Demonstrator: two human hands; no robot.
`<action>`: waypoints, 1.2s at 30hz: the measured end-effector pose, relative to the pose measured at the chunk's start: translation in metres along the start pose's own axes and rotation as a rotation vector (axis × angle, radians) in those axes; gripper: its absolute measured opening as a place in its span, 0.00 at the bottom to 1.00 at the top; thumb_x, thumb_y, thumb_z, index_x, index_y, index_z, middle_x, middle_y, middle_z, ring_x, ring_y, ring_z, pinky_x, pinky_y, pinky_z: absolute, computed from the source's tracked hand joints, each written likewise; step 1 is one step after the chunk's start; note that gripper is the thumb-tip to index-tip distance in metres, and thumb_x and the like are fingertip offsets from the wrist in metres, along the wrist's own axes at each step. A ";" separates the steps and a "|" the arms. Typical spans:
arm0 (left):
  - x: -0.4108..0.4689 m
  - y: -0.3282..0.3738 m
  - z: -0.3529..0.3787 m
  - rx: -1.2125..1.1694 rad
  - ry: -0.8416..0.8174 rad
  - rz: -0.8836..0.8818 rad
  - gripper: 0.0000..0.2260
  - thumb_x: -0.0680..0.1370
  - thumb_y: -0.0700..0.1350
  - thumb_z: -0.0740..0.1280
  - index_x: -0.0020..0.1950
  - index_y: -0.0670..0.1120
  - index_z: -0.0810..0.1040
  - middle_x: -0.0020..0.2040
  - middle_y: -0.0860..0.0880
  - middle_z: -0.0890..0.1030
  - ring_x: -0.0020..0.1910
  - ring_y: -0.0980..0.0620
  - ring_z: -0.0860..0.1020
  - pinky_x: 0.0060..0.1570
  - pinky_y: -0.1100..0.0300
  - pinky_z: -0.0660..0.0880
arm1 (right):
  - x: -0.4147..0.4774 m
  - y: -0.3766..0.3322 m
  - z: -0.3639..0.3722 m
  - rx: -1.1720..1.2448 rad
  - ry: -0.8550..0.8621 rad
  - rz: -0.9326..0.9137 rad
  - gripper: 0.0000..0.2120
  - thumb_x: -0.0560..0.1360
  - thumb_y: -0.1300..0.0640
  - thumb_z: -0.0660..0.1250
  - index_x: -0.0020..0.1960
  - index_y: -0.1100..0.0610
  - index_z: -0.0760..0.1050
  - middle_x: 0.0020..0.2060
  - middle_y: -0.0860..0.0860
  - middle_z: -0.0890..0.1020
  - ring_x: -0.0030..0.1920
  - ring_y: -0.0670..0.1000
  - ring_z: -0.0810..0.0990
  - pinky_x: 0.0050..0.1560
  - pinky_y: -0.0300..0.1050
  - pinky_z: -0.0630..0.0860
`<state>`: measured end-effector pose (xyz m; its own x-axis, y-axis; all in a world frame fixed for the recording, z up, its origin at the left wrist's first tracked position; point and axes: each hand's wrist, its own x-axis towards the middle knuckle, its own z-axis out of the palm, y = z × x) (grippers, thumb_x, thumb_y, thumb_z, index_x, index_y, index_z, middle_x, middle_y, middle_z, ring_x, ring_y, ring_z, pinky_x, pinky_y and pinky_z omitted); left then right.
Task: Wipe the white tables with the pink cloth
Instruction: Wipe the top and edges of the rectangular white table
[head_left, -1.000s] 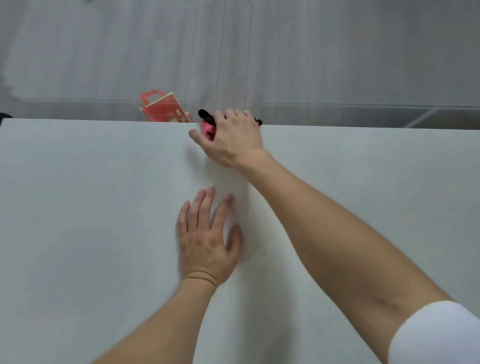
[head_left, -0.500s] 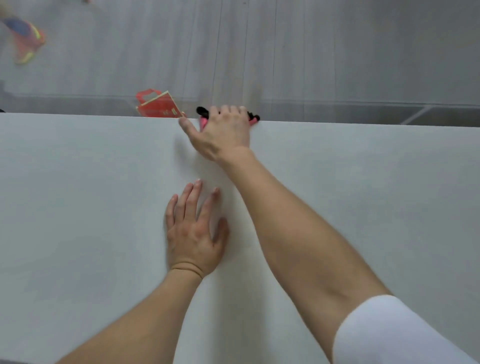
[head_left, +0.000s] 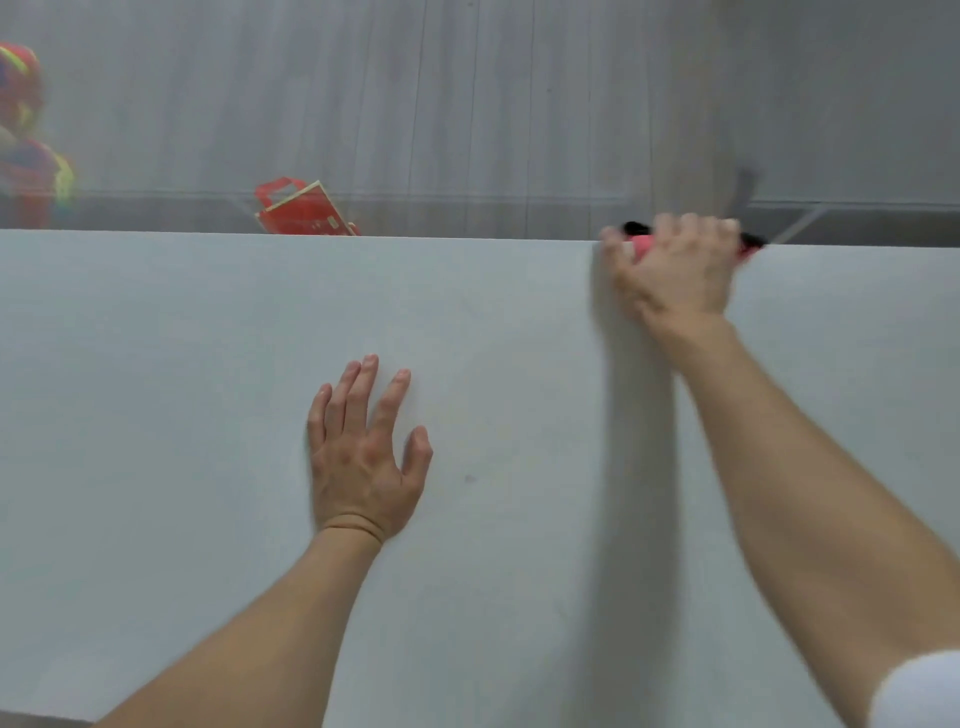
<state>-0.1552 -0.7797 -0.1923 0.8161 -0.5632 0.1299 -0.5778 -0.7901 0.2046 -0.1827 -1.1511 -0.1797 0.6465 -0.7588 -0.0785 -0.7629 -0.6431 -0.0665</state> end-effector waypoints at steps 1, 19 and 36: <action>0.000 0.000 0.000 -0.003 0.003 0.005 0.27 0.82 0.55 0.62 0.82 0.49 0.73 0.85 0.44 0.66 0.85 0.42 0.62 0.82 0.37 0.58 | -0.006 -0.041 0.002 0.031 -0.032 -0.059 0.38 0.82 0.30 0.50 0.64 0.61 0.80 0.62 0.66 0.81 0.67 0.65 0.76 0.79 0.63 0.61; 0.000 -0.002 0.002 -0.007 0.010 0.009 0.27 0.83 0.55 0.62 0.82 0.49 0.73 0.85 0.44 0.66 0.85 0.42 0.62 0.83 0.37 0.58 | 0.010 0.053 0.004 0.046 0.115 0.027 0.26 0.81 0.45 0.49 0.54 0.62 0.79 0.52 0.66 0.82 0.57 0.65 0.76 0.71 0.61 0.66; 0.002 -0.006 0.003 0.001 0.009 0.020 0.26 0.83 0.56 0.61 0.81 0.51 0.72 0.84 0.45 0.67 0.84 0.42 0.64 0.83 0.39 0.57 | 0.019 0.090 0.014 0.179 0.237 -0.220 0.15 0.86 0.51 0.58 0.63 0.57 0.79 0.52 0.60 0.84 0.56 0.64 0.80 0.71 0.59 0.66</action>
<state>-0.1502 -0.7768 -0.1957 0.8046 -0.5763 0.1429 -0.5938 -0.7791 0.2009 -0.2388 -1.2223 -0.2015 0.7610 -0.6209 0.1881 -0.5802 -0.7811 -0.2309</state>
